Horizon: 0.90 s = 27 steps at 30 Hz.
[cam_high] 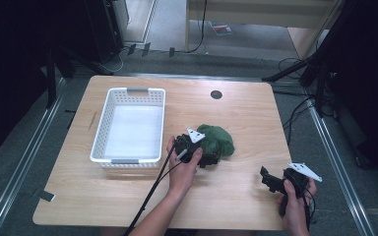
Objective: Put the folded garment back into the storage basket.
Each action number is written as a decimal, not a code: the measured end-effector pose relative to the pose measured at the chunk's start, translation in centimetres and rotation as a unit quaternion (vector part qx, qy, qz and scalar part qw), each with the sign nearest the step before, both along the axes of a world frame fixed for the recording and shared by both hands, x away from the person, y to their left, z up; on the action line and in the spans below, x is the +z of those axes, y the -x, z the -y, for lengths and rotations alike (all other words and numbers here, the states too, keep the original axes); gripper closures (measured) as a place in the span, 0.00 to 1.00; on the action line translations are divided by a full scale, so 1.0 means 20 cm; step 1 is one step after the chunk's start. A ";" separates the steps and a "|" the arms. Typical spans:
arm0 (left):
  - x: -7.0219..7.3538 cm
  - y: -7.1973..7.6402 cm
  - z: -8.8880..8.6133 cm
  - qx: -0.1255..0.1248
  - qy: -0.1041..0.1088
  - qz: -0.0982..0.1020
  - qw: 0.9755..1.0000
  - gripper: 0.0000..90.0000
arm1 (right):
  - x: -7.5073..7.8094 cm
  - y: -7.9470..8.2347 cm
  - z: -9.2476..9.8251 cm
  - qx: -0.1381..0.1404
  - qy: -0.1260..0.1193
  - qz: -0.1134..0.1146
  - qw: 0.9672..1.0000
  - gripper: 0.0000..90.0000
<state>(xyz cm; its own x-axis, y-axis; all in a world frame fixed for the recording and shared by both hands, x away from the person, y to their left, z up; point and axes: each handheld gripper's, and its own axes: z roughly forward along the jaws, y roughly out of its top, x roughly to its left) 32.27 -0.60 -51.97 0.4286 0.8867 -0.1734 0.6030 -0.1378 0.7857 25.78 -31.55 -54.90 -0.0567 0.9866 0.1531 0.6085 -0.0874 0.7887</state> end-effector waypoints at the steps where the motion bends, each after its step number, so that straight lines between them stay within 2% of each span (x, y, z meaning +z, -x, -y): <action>1: -0.01 0.00 0.01 0.000 0.000 -0.001 1.000 0.00 | 0.00 0.00 0.00 0.000 0.000 0.000 1.000 0.00; 5: -0.03 -0.03 0.04 -0.010 -0.011 -0.011 1.000 0.00 | 0.00 0.00 0.00 0.001 0.000 0.000 1.000 0.00; 8: -0.05 -0.04 0.05 -0.016 -0.011 -0.018 1.000 0.00 | 0.00 0.00 0.00 0.001 0.001 0.000 1.000 0.00; 11: -0.07 -0.05 0.07 -0.016 -0.012 -0.022 1.000 0.00 | 0.00 0.00 0.00 0.001 0.000 0.000 1.000 0.00; 20: -0.12 -0.06 0.11 -0.013 -0.032 -0.041 0.999 0.00 | 0.00 0.00 0.00 0.000 0.001 -0.001 1.000 0.00; 27: -0.14 -0.06 0.12 -0.007 -0.029 -0.052 0.998 0.00 | 0.00 0.00 0.00 0.001 0.002 -0.001 1.000 0.00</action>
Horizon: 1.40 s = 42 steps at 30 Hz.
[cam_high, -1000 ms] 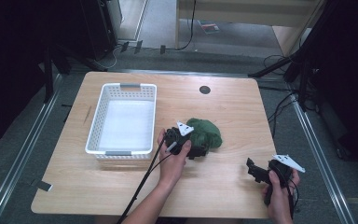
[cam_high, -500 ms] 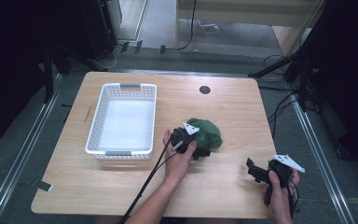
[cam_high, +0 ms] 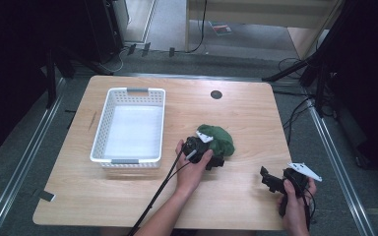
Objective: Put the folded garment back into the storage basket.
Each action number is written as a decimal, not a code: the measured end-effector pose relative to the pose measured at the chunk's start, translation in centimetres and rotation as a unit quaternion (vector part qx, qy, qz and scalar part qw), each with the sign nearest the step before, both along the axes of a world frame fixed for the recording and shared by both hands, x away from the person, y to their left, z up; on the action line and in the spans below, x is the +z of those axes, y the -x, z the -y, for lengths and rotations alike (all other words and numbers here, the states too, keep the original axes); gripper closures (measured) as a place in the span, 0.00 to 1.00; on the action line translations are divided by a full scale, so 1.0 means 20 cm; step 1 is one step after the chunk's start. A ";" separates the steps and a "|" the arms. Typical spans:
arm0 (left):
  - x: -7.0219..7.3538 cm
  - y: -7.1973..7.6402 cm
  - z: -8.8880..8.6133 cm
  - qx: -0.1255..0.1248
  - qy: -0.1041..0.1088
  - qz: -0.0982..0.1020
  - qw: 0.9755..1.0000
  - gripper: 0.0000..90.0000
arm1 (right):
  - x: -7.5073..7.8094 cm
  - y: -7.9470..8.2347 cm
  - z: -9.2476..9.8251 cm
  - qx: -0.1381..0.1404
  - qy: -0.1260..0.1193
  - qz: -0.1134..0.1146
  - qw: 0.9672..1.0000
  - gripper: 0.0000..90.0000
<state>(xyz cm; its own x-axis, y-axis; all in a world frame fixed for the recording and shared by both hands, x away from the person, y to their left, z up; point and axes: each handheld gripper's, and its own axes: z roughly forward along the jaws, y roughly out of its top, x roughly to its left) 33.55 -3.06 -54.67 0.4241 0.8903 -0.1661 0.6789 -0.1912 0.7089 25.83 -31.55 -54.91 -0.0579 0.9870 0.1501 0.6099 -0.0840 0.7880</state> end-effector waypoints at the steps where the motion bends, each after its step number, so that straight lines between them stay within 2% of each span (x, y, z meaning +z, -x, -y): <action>1: 0.00 0.00 0.00 0.001 -0.001 -0.001 1.000 0.00 | 0.00 0.00 0.00 0.000 0.000 0.000 1.000 0.00; 5: 0.00 0.01 0.01 -0.001 -0.010 0.001 1.000 0.01 | 0.00 0.00 0.00 0.001 0.000 0.000 1.000 0.00; 6: 0.01 0.01 0.01 -0.001 -0.012 0.004 1.000 0.09 | 0.00 0.00 0.00 0.001 0.001 0.000 1.000 0.00; 7: 0.01 0.01 0.01 -0.003 -0.011 0.007 1.000 0.09 | 0.00 0.00 0.00 0.001 0.000 0.000 1.000 0.00; 8: 0.02 0.02 0.00 -0.002 -0.011 0.010 1.000 0.17 | 0.00 0.00 0.00 0.001 0.001 0.000 1.000 0.00; 9: 0.02 0.02 0.00 -0.002 -0.009 0.013 1.000 0.17 | 0.00 0.00 0.00 0.001 0.001 0.000 1.000 0.00; 10: 0.03 0.02 0.00 0.000 -0.004 0.014 1.000 0.23 | 0.00 0.00 0.00 0.001 0.001 0.000 1.000 0.00; 13: 0.06 0.02 -0.02 0.000 0.005 0.020 1.000 0.28 | 0.00 0.00 0.00 0.001 0.001 0.000 1.000 0.00; 18: 0.10 0.04 -0.04 -0.003 0.013 0.033 0.999 0.30 | 0.00 0.00 0.00 0.001 0.001 0.000 1.000 0.00; 23: 0.17 0.06 -0.06 -0.001 0.038 0.048 0.998 0.31 | 0.00 0.00 0.00 0.001 0.001 0.000 1.000 0.00; 31: 0.28 0.09 -0.11 -0.003 0.064 0.067 0.996 0.32 | 0.00 0.00 0.00 0.001 0.003 0.000 1.000 0.00; 42: 0.40 0.10 -0.23 0.014 0.082 0.093 0.992 0.34 | 0.00 0.00 0.00 0.001 0.003 -0.001 1.000 0.00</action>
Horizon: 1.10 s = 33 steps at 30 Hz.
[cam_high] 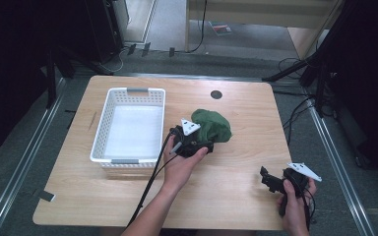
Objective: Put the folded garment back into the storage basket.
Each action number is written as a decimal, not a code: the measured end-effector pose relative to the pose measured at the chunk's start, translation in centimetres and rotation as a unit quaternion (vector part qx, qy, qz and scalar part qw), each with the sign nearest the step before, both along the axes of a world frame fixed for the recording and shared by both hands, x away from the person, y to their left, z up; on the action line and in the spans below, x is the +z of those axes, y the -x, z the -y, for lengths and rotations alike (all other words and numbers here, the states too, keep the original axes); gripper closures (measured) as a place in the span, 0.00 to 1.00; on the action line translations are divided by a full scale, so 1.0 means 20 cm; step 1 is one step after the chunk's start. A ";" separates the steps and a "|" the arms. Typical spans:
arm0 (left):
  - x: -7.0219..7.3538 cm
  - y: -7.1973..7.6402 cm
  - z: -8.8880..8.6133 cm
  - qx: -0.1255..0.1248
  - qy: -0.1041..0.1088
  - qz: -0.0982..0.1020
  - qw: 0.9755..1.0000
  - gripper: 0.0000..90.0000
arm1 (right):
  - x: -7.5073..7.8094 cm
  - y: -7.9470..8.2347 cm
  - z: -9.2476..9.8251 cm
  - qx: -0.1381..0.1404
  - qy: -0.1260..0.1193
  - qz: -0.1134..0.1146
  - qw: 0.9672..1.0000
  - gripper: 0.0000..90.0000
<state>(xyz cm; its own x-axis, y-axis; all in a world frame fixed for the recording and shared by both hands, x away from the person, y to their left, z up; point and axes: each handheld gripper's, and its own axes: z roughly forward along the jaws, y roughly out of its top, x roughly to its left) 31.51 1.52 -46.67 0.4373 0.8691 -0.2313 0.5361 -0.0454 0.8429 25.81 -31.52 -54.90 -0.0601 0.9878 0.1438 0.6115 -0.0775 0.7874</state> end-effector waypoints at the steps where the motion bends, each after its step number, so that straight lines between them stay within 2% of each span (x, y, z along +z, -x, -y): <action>1: 0.01 0.00 -0.01 0.002 -0.001 0.001 1.000 0.34 | 0.00 0.00 0.00 0.000 0.000 0.000 1.000 0.00; 11: 0.07 0.00 -0.13 0.020 0.008 0.013 1.000 0.35 | 0.00 0.00 0.00 -0.001 0.000 0.000 1.000 0.00; 20: 0.12 0.00 -0.28 0.041 0.012 0.021 0.999 0.35 | 0.00 0.00 0.00 -0.001 0.003 0.001 1.000 0.00; 33: 0.15 0.00 -0.52 0.087 0.026 0.030 0.995 0.35 | 0.00 0.00 0.00 -0.002 0.004 0.002 1.000 0.00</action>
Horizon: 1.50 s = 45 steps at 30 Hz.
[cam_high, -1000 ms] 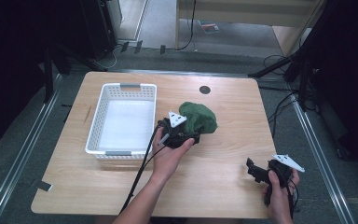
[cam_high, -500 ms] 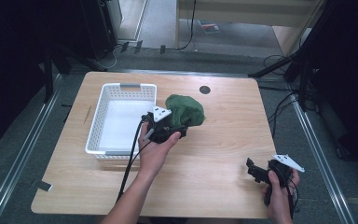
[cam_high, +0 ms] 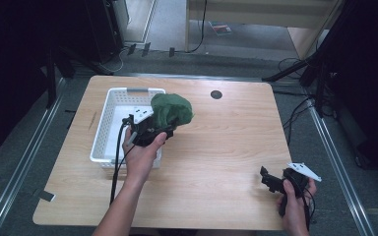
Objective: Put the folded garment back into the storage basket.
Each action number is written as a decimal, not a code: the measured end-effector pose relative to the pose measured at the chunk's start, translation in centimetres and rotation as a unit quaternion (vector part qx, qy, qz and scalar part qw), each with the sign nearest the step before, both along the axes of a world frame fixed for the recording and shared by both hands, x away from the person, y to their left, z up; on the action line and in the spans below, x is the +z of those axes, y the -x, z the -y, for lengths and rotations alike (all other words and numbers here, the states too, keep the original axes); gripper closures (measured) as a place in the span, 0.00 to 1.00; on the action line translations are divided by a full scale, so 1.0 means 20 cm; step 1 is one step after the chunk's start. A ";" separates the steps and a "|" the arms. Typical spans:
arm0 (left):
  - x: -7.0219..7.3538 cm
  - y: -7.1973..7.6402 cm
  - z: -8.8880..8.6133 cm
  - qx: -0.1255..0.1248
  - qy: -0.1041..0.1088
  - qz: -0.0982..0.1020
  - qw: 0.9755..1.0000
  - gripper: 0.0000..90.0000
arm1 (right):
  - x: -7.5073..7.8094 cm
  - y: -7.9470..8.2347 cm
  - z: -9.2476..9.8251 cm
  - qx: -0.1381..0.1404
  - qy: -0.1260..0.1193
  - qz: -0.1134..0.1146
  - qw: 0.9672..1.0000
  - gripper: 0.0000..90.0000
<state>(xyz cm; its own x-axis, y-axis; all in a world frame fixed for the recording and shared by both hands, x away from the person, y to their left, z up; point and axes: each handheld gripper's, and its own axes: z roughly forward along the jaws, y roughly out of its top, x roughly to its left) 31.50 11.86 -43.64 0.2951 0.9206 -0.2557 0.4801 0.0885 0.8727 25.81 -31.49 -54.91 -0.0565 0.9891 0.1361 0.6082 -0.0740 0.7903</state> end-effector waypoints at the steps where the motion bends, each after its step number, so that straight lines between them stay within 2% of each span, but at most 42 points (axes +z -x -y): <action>1: 0.00 0.00 -0.02 0.004 0.000 0.001 1.000 0.35 | 0.00 0.00 0.00 0.000 0.000 0.000 1.000 0.00; 12: -0.02 0.01 -0.24 0.050 0.002 -0.004 0.999 0.35 | 0.00 0.00 0.00 0.000 0.000 0.000 1.000 0.00; 20: -0.07 -0.03 -0.35 0.077 -0.020 -0.019 0.997 0.35 | 0.00 0.00 0.00 -0.001 0.000 0.000 1.000 0.00; 24: -0.11 -0.07 -0.39 0.086 -0.025 -0.037 0.995 0.35 | 0.00 0.00 0.00 -0.001 0.000 0.000 1.000 0.00; 27: -0.14 -0.10 -0.41 0.093 -0.041 -0.049 0.994 0.35 | 0.00 0.00 0.00 -0.001 0.000 -0.001 1.000 0.00; 29: -0.15 -0.12 -0.42 0.091 -0.029 -0.063 0.993 0.35 | 0.00 0.00 0.00 -0.001 -0.001 -0.001 1.000 0.00; 31: -0.15 -0.14 -0.43 0.099 -0.031 -0.061 0.993 0.35 | 0.00 0.00 0.00 -0.001 -0.001 -0.001 1.000 0.00; 34: -0.15 -0.17 -0.45 0.096 -0.017 -0.083 0.992 0.35 | 0.00 0.00 0.00 0.000 0.000 0.000 1.000 0.00; 35: -0.15 -0.19 -0.45 0.095 -0.020 -0.090 0.991 0.34 | 0.00 0.00 0.00 0.000 -0.001 -0.001 1.000 0.00; 39: -0.17 -0.25 -0.47 0.099 -0.026 -0.114 0.988 0.34 | 0.00 0.00 0.00 0.000 0.000 0.000 1.000 0.00; 45: -0.21 -0.30 -0.48 0.105 -0.051 -0.145 0.982 0.34 | 0.00 0.00 0.00 0.000 0.000 -0.001 1.000 0.00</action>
